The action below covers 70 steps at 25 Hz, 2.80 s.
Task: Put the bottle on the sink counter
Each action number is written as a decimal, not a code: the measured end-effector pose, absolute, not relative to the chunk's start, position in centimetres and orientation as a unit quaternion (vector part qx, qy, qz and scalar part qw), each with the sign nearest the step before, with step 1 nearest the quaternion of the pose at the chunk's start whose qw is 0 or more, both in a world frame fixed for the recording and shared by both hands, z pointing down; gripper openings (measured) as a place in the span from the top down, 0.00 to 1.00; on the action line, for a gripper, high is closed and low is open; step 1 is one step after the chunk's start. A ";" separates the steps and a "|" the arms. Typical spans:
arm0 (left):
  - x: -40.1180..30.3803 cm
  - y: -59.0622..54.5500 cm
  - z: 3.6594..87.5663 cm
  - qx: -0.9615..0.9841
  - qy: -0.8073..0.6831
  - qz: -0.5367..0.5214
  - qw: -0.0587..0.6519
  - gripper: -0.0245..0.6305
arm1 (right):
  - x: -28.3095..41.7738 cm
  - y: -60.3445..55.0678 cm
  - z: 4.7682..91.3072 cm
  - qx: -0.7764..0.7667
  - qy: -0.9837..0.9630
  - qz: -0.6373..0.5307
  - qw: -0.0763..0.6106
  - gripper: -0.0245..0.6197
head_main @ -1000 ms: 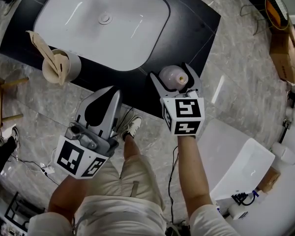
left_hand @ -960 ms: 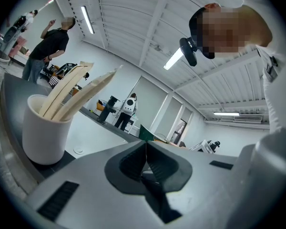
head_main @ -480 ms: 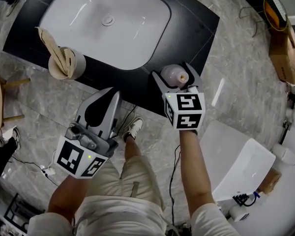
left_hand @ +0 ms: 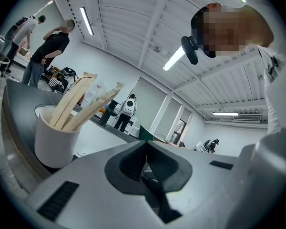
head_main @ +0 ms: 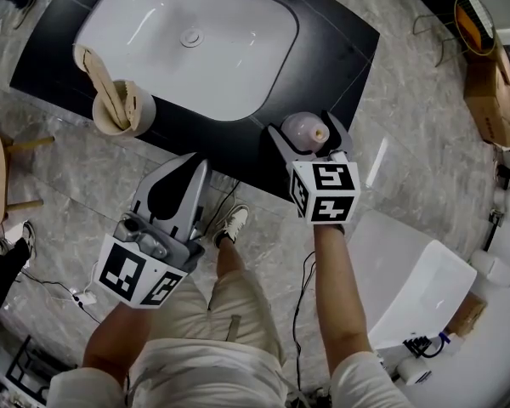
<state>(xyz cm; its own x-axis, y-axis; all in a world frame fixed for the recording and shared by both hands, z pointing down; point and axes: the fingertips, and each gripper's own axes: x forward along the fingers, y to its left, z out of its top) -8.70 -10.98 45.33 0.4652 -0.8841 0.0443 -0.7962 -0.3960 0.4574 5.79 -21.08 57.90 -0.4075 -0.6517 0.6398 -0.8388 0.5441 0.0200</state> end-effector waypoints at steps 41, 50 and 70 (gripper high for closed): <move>-9.4 -7.0 34.2 0.850 -0.494 -0.087 0.160 0.94 | 14.3 -11.2 45.4 0.583 -0.764 0.211 0.179 0.95; -8.8 -6.4 29.3 0.861 -0.483 -0.101 0.124 0.94 | 17.1 -10.5 36.3 0.599 -0.774 0.177 0.098 0.95; -10.9 -4.6 20.4 0.844 -0.515 -0.140 0.055 0.94 | 16.3 -6.5 19.2 0.561 -0.826 0.049 -0.007 0.95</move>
<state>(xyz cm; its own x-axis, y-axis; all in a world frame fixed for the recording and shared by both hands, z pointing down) -10.95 -4.55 20.37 0.4295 -0.8850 -0.1798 -0.8541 -0.4627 0.2374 16.33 -6.49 19.16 -0.3697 -0.9281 0.0433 -0.9268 0.3651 -0.0877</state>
